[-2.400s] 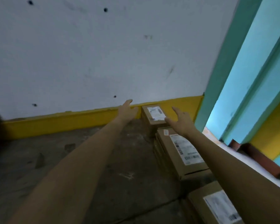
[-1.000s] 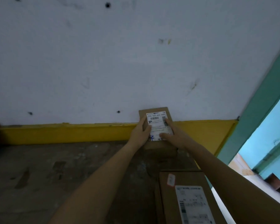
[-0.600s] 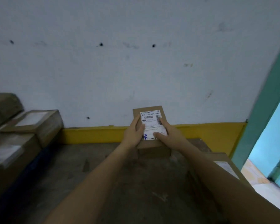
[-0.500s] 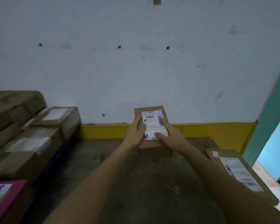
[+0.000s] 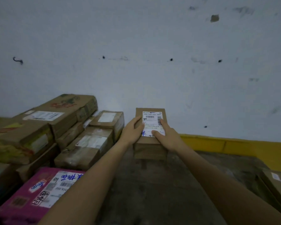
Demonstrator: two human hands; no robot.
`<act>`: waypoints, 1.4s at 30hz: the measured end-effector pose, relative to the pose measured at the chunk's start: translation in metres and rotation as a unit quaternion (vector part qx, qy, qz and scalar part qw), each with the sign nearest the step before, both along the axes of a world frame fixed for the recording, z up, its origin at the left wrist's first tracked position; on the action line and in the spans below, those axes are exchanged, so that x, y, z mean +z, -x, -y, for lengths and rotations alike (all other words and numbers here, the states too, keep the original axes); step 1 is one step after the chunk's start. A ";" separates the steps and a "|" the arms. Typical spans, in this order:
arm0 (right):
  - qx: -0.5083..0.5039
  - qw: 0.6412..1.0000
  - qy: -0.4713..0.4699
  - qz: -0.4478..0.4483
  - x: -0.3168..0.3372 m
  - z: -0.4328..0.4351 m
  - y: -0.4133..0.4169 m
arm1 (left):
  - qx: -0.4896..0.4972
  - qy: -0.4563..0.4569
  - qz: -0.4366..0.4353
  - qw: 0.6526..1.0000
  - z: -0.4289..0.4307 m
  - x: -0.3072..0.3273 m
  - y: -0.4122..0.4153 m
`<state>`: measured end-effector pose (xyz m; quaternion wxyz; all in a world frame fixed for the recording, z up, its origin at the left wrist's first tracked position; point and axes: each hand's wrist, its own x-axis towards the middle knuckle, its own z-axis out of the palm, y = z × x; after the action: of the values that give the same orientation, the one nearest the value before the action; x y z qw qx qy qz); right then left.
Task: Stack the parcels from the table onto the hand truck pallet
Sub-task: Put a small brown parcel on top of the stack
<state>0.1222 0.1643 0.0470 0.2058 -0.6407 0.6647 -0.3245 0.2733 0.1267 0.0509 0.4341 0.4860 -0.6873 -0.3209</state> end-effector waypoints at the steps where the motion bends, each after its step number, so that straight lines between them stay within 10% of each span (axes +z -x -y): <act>1: 0.006 1.000 0.001 0.005 0.001 0.009 -0.008 | 0.009 0.002 0.004 1.000 0.006 0.001 -0.009; 15: 0.045 0.989 0.107 0.096 0.030 0.137 -0.147 | 0.032 0.028 0.060 0.997 0.131 0.057 -0.143; 42: -0.051 0.993 -0.009 0.104 0.000 0.263 -0.201 | -0.047 -0.077 0.153 0.984 0.281 0.024 -0.183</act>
<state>0.3233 -0.0987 0.0466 0.2628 -0.5667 0.6747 -0.3932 0.4564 -0.1546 0.0752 0.2695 0.5289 -0.7406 -0.3150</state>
